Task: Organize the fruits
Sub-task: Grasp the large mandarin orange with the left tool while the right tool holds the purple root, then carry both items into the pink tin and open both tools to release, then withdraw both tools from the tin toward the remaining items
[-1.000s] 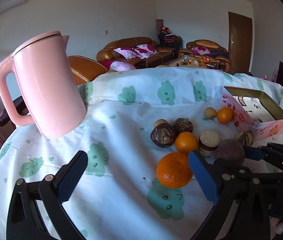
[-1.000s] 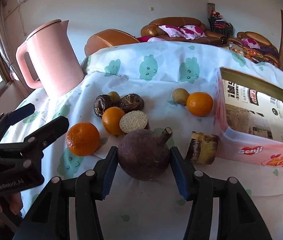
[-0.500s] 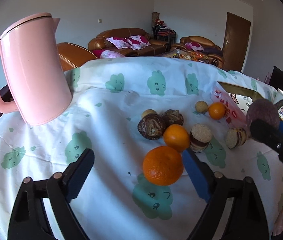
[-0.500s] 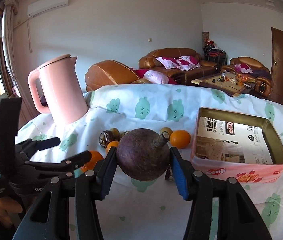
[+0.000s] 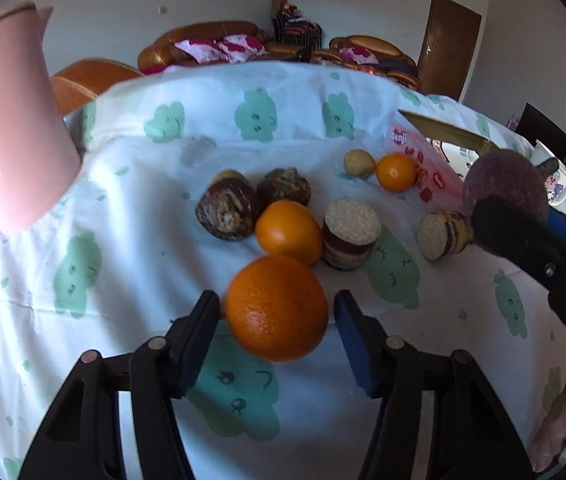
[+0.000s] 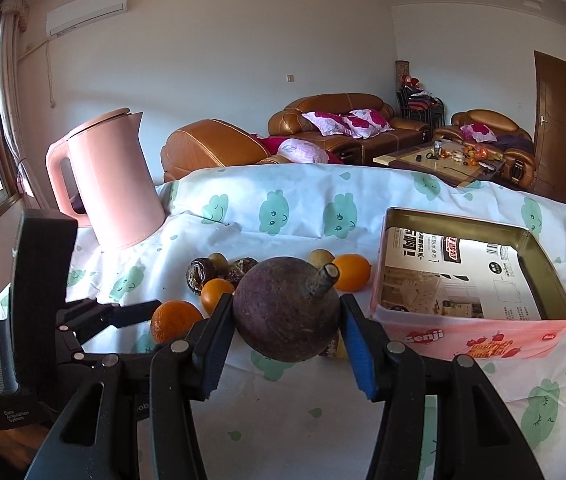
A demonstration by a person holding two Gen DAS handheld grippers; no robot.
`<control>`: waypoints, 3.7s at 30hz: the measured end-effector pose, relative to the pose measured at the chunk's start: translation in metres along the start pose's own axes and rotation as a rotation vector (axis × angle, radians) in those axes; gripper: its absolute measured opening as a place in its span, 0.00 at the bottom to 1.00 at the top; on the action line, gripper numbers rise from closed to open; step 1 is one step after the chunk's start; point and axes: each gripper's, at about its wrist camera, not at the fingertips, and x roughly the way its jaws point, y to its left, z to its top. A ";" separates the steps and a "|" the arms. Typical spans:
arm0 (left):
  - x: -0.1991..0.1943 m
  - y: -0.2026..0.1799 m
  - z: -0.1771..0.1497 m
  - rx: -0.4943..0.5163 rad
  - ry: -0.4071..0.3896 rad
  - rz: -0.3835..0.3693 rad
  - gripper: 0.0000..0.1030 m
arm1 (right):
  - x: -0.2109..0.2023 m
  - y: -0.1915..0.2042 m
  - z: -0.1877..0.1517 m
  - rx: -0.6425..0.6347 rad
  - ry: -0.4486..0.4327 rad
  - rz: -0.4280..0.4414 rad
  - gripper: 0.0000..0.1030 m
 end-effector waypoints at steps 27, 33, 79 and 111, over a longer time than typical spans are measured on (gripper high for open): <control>-0.055 -0.054 0.024 0.010 -0.371 -0.005 0.45 | -0.027 -0.116 0.022 0.095 -0.124 -0.288 0.52; -0.039 -0.114 0.053 0.103 -0.376 -0.068 0.45 | -0.015 -0.156 0.020 0.141 -0.055 -0.313 0.52; -0.018 -0.126 0.047 0.088 -0.414 0.223 1.00 | 0.008 -0.150 0.015 0.039 -0.008 -0.254 0.74; -0.033 -0.021 0.034 -0.071 -0.304 0.276 1.00 | -0.037 -0.093 -0.026 0.242 -0.029 -0.158 0.74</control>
